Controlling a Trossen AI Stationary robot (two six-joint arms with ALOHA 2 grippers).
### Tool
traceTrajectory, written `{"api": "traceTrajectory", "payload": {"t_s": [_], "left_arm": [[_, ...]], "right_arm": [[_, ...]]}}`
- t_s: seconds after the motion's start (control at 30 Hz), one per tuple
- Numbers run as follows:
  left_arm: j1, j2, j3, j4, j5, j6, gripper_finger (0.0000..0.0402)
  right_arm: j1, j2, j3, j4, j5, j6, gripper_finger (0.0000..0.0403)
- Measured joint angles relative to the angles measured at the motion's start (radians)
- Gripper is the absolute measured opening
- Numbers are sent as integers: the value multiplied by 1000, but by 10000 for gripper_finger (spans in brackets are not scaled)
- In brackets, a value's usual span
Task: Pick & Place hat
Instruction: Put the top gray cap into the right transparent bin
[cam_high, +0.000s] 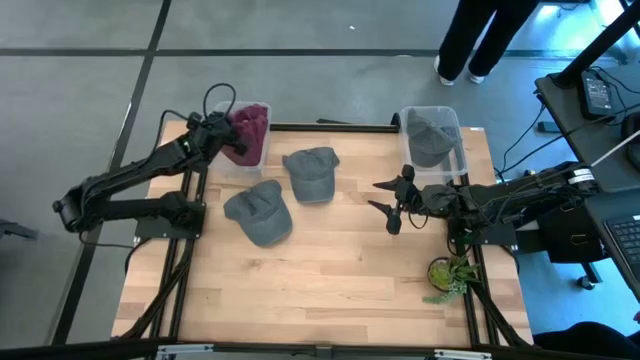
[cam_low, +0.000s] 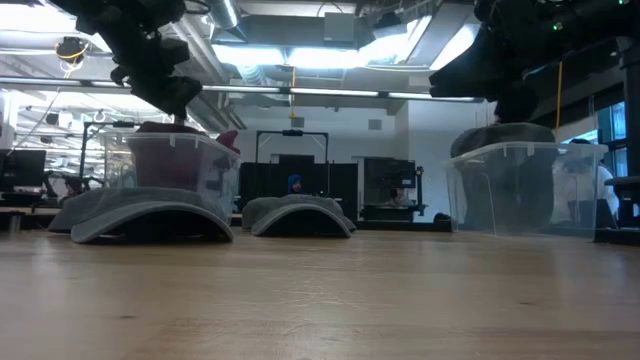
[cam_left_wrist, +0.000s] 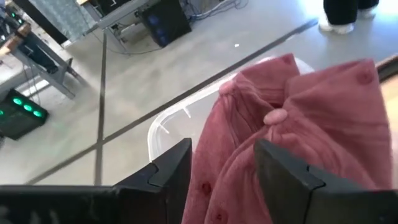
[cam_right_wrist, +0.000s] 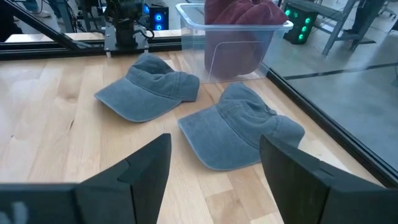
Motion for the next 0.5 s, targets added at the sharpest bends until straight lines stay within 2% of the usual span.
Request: {"api": "traceTrajectory", "payload": {"t_s": [0.23, 0.4, 0.5], "left_arm": [[-30, -55, 0, 94, 32, 4, 167], [-99, -53, 0, 242, 323, 76, 168], [-176, -27, 0, 293, 369, 86, 166]], "right_arm": [[0, 0, 0, -1, 0, 18, 244], [0, 0, 0, -4, 0, 16, 244], [0, 0, 0, -4, 0, 15, 244]]}}
